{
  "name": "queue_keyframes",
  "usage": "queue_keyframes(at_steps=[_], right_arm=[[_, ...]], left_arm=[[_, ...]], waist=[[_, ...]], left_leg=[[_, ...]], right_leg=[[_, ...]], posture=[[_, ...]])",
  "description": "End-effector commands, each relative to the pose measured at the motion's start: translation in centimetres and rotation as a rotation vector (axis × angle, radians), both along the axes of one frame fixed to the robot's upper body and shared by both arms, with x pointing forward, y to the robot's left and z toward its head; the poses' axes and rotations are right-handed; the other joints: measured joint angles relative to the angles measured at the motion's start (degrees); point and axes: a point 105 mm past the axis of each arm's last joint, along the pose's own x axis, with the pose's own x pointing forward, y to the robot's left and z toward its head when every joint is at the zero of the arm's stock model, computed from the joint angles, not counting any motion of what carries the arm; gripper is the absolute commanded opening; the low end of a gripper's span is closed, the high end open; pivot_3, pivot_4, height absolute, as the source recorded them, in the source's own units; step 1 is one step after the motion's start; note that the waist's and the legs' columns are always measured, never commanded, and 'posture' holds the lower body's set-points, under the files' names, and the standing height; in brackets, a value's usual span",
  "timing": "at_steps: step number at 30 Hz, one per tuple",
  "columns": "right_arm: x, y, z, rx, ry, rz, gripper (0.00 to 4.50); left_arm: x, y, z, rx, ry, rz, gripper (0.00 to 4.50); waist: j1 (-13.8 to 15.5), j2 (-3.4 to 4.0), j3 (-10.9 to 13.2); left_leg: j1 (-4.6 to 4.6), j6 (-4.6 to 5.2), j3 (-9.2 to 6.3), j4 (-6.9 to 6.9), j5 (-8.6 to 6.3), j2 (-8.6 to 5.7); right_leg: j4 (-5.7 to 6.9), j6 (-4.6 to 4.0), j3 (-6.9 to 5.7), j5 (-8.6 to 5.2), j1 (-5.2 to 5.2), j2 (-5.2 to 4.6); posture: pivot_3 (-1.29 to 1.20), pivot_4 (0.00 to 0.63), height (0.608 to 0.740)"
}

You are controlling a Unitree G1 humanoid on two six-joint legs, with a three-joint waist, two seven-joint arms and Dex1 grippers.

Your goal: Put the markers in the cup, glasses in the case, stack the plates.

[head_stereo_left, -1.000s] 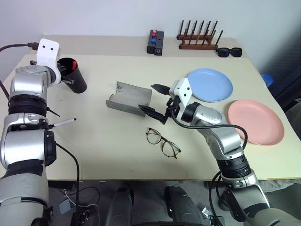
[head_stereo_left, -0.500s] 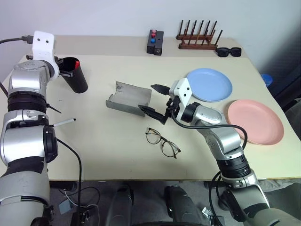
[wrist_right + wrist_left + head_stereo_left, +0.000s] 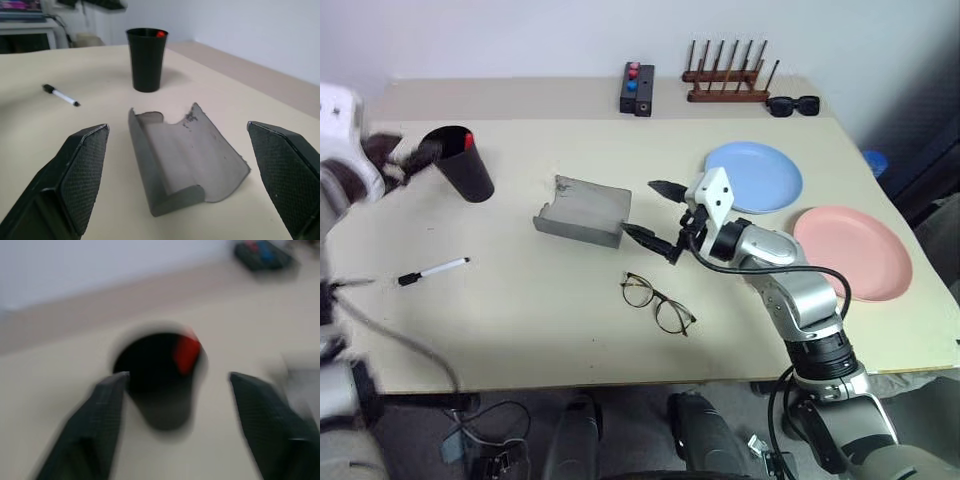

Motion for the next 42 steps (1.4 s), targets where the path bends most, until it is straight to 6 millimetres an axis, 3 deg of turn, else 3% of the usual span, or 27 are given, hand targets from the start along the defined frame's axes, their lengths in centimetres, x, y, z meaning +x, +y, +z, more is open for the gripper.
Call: queue_keyframes(at_steps=[1, 5, 9, 12, 20, 28, 29, 30, 34, 36, 42], right_arm=[[-0.3, 0.1, 1.1, 0.007, -0.034, 0.039, 4.5], [-2.0, 0.4, 0.2, -0.067, 0.015, 0.189, 4.5], [-2.6, 0.3, -0.1, -0.096, 0.036, 0.232, 4.5], [-3.3, 0.2, -0.5, -0.111, 0.059, 0.262, 4.5], [-4.9, -0.7, -1.5, -0.156, 0.106, 0.304, 4.5], [-4.8, -1.2, -1.7, -0.17, 0.101, 0.276, 4.5], [-4.8, -1.2, -1.6, -0.17, 0.1, 0.275, 4.5], [-4.8, -1.2, -1.6, -0.169, 0.1, 0.274, 4.5], [-4.9, -1.2, -1.7, -0.169, 0.102, 0.275, 4.5], [-4.8, -1.1, -1.7, -0.169, 0.103, 0.278, 4.5], [-4.6, -0.9, -1.7, -0.171, 0.097, 0.283, 4.5]], left_arm=[[-2.4, 0.6, -0.6, 0.064, 0.107, -0.016, 3.63], [-3.9, 0.5, -4.0, 0.088, 0.3, -0.052, 3.63], [-4.8, 0.7, -6.3, 0.149, 0.447, -0.09, 3.63], [-5.1, 1.9, -8.0, 0.199, 0.544, -0.089, 3.63], [-3.8, 4.4, -8.8, 0.231, 0.611, -0.068, 3.63], [-4.2, 4.7, -10.3, 0.222, 0.714, -0.12, 3.63], [-4.2, 4.8, -10.3, 0.223, 0.721, -0.117, 3.1], [-4.3, 4.9, -10.4, 0.225, 0.727, -0.119, 2.86], [-4.5, 5.1, -10.5, 0.219, 0.728, -0.114, 0.75], [-4.5, 5.2, -10.5, 0.216, 0.717, -0.106, 0.01], [-2.5, 4.9, -8.9, 0.174, 0.542, -0.035, 0.01]], waist=[[0.0, -0.01, 0.0], [0.8, -0.02, 0.0], [0.9, -0.04, 0.0], [0.9, -0.04, 0.0], [1.0, -0.06, 0.0], [0.8, -0.05, 0.0], [0.9, -0.06, 0.0], [0.9, -0.06, 0.0], [0.9, -0.06, 0.0], [0.9, -0.06, 0.0], [1.0, -0.07, 0.0]], left_leg=[[0.03, -0.01, 0.0, 0.01, 0.01, 0.0], [0.08, -0.01, 0.0, 0.03, 0.02, 0.0], [0.08, -0.01, 0.01, 0.05, 0.02, 0.0], [0.07, -0.01, 0.03, 0.02, 0.02, 0.01], [0.04, 0.0, 0.03, 0.02, 0.02, 0.01], [0.05, 0.0, 0.03, 0.02, 0.02, 0.02], [0.05, 0.0, 0.03, 0.02, 0.02, 0.02], [0.05, 0.0, 0.03, 0.02, 0.02, 0.02], [0.05, 0.01, 0.02, 0.03, 0.03, 0.02], [0.05, 0.01, 0.03, 0.03, 0.03, 0.02], [0.05, 0.01, 0.02, 0.04, 0.03, 0.02]], right_leg=[[0.07, -0.07, -0.01, -0.04, -0.01, 0.0], [0.17, -0.56, -0.02, -0.36, -0.02, -0.01], [0.17, -0.6, -0.01, -0.42, -0.03, -0.01], [0.22, -0.62, -0.01, -0.45, -0.09, -0.01], [0.29, -0.62, -0.03, -0.51, -0.13, 0.0], [0.33, -0.59, -0.02, -0.52, -0.15, 0.01], [0.35, -0.59, -0.03, -0.52, -0.15, 0.01], [0.35, -0.59, -0.03, -0.52, -0.15, 0.01], [0.36, -0.59, -0.02, -0.52, -0.14, 0.01], [0.36, -0.58, -0.02, -0.52, -0.14, 0.01], [0.4, -0.57, -0.03, -0.52, -0.14, 0.01]], posture=[[0.0, 0.15, 0.74], [0.0, 0.15, 0.74], [0.0, 0.15, 0.74], [0.0, 0.15, 0.74], [0.0, 0.15, 0.74], [0.0, 0.15, 0.74], [0.0, 0.15, 0.74], [0.0, 0.15, 0.74], [0.0, 0.15, 0.74], [0.0, 0.15, 0.74], [0.0, 0.15, 0.74]])
